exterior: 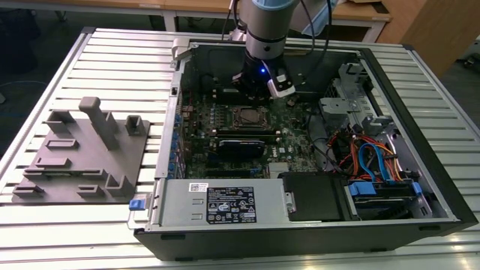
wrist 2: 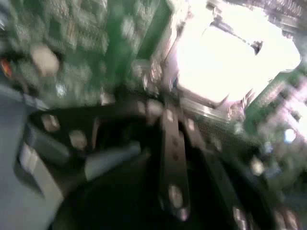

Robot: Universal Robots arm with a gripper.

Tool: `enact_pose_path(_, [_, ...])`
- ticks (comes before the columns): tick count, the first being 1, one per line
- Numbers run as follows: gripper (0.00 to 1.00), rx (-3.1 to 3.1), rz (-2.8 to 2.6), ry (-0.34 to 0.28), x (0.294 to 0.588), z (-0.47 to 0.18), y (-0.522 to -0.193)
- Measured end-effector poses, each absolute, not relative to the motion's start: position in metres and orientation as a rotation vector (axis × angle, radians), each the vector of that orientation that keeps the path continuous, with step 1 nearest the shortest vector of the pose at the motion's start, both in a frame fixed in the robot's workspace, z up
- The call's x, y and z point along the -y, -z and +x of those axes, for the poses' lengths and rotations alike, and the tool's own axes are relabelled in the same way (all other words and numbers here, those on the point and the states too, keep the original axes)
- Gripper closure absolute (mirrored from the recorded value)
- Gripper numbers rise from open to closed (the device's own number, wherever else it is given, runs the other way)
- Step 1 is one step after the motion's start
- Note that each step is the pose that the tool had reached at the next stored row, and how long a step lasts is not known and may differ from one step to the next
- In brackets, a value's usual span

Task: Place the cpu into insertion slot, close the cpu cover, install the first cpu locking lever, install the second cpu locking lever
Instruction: 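Install the first cpu locking lever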

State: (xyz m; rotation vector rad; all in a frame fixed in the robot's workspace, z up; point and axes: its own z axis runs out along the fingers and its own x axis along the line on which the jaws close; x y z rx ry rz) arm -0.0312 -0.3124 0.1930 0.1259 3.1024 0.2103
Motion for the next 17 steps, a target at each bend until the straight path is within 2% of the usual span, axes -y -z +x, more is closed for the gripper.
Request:
enact_pose_path(6, [0.9, -3.1, 0.126, -0.221, 0.311, -0.03, -0.197])
enact_pose_path(17, [0.9, -3.103, 0.124, -0.149, 0.311, -0.031, -0.204])
